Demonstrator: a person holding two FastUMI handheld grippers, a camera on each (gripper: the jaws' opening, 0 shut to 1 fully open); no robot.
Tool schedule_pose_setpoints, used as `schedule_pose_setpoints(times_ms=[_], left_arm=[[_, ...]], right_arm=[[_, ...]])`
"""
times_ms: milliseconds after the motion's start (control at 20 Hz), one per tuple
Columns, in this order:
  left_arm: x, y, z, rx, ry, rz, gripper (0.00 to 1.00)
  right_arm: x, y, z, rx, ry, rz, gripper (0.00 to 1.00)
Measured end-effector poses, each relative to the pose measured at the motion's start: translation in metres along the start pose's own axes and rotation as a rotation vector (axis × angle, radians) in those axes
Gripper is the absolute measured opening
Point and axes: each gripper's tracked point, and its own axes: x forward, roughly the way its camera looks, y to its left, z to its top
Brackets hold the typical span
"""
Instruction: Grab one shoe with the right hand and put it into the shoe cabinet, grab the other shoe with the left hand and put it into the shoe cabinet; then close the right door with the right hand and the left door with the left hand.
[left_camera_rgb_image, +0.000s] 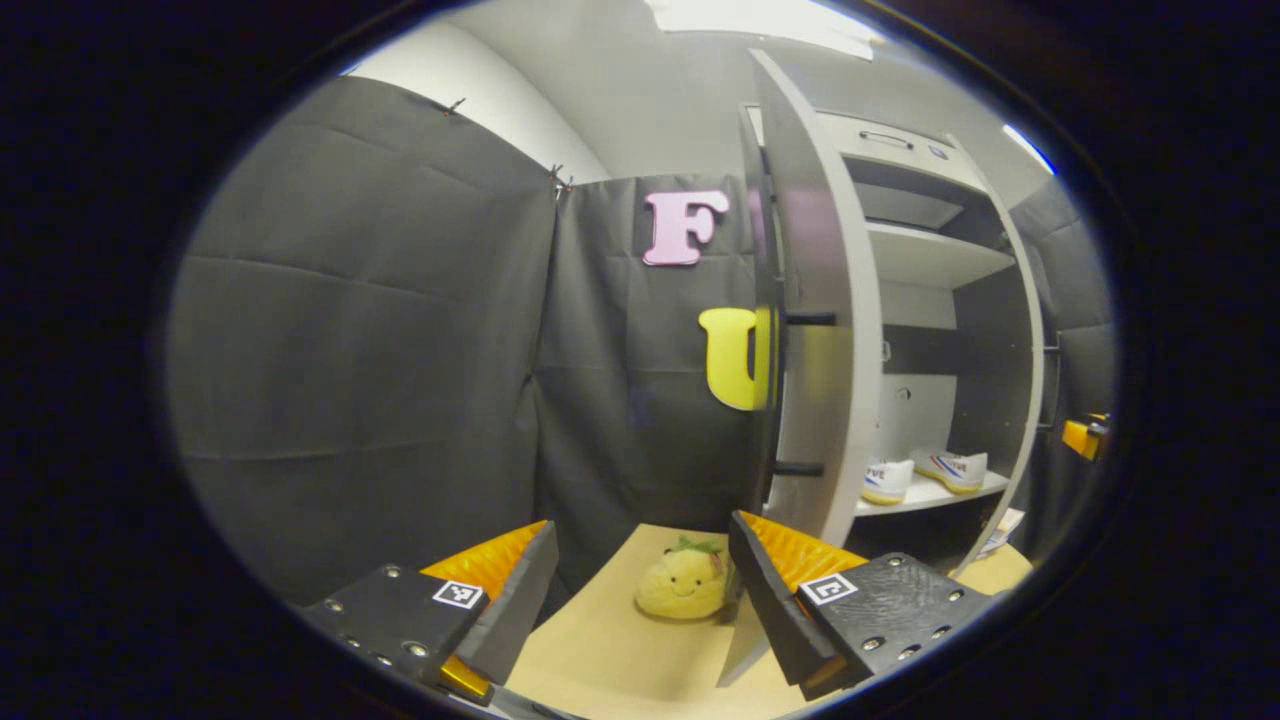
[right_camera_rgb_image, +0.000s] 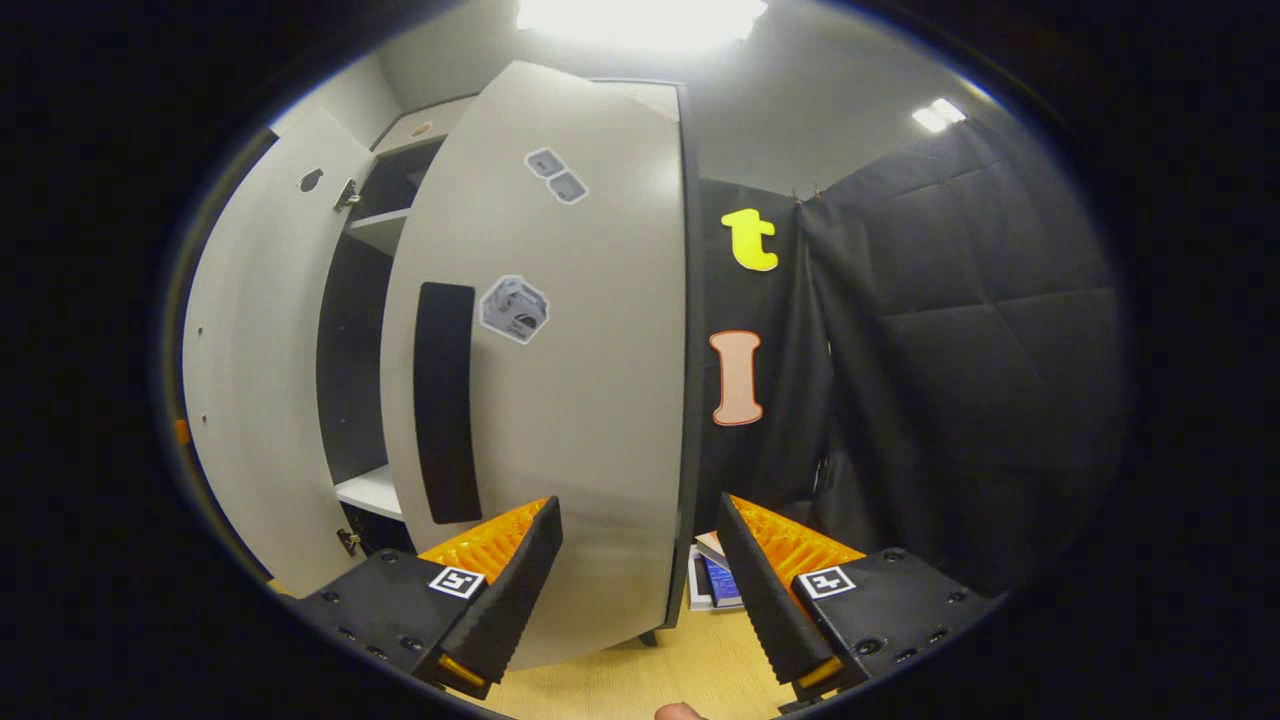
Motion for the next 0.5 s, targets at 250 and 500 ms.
schedule_pose_setpoints(times_ms=[250,500], left_arm=[[0.042,0.008,0.019,-0.049,-0.015,0.01,1.0],[0.049,-0.014,0.017,-0.037,-0.018,-0.038,0.96]], right_arm=[[-0.015,-0.043,-0.006,0.02,0.001,-0.075,0.98],[-0.027,-0.076,-0.015,0.027,0.019,-0.13,0.96]])
